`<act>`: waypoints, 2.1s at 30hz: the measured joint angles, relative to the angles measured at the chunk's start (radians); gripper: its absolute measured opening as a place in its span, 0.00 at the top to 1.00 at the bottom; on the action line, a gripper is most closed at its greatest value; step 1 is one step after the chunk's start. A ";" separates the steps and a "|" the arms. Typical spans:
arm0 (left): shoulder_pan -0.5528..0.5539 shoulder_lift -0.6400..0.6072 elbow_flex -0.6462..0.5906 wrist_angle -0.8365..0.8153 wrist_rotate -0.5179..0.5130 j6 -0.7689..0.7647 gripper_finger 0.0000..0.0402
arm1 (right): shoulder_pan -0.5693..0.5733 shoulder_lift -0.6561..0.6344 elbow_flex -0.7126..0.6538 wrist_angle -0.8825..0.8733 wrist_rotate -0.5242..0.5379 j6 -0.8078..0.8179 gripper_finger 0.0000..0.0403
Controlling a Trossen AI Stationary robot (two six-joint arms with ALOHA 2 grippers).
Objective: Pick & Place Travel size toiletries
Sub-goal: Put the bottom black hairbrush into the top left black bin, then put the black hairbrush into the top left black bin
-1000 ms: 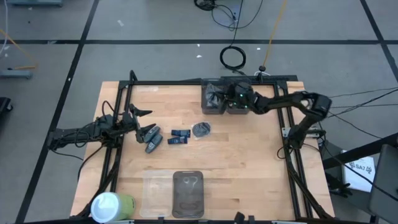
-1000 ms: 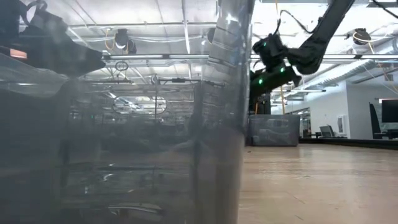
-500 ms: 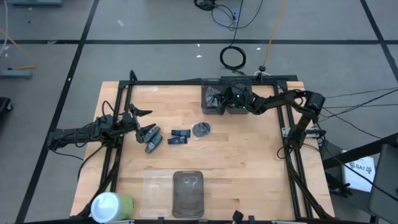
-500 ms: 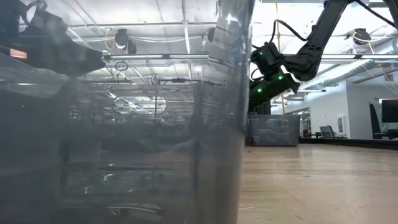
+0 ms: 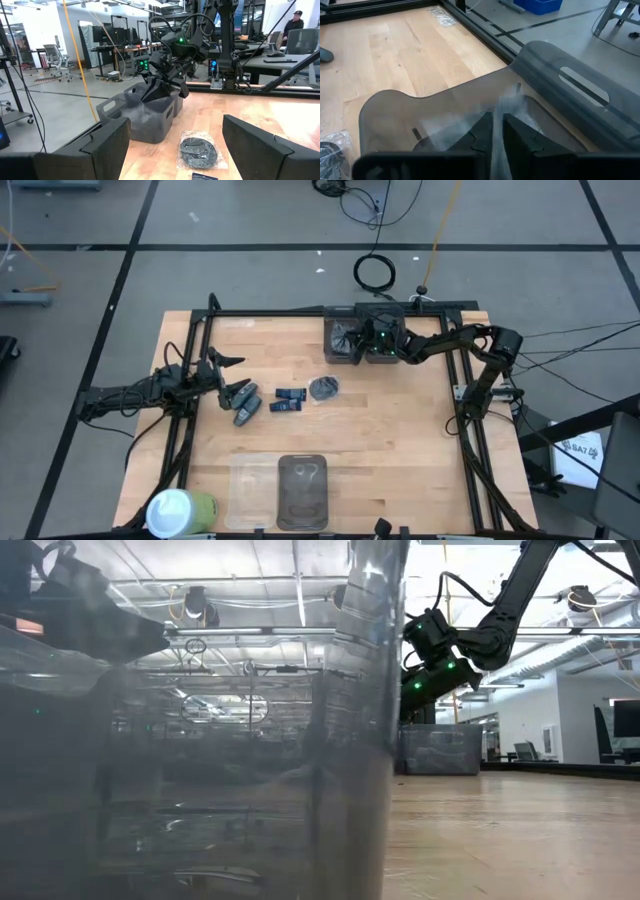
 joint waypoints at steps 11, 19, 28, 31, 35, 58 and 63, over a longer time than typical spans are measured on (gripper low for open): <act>0.000 0.000 0.000 0.000 0.000 0.000 0.23 | 0.000 0.000 0.000 0.019 0.001 0.001 0.76; 0.000 0.000 0.000 0.000 0.000 0.000 0.23 | 0.011 -0.068 -0.001 0.027 0.000 0.001 0.71; 0.000 0.000 0.000 0.000 0.000 0.000 0.23 | 0.132 -0.218 -0.034 -0.003 -0.171 -0.004 0.68; 0.000 0.000 0.000 0.000 0.000 0.000 0.23 | 0.190 -0.253 -0.064 -0.008 -0.274 -0.005 0.68; 0.000 0.000 0.000 0.000 0.000 0.000 0.23 | 0.266 -0.275 -0.121 -0.016 -0.380 -0.010 0.70; 0.000 0.000 0.000 0.000 0.000 0.000 0.23 | 0.401 -0.279 -0.376 0.056 -0.255 0.093 0.72; 0.000 0.000 0.000 0.000 0.000 0.000 0.23 | 0.422 -0.279 -0.378 0.067 -0.131 0.085 0.78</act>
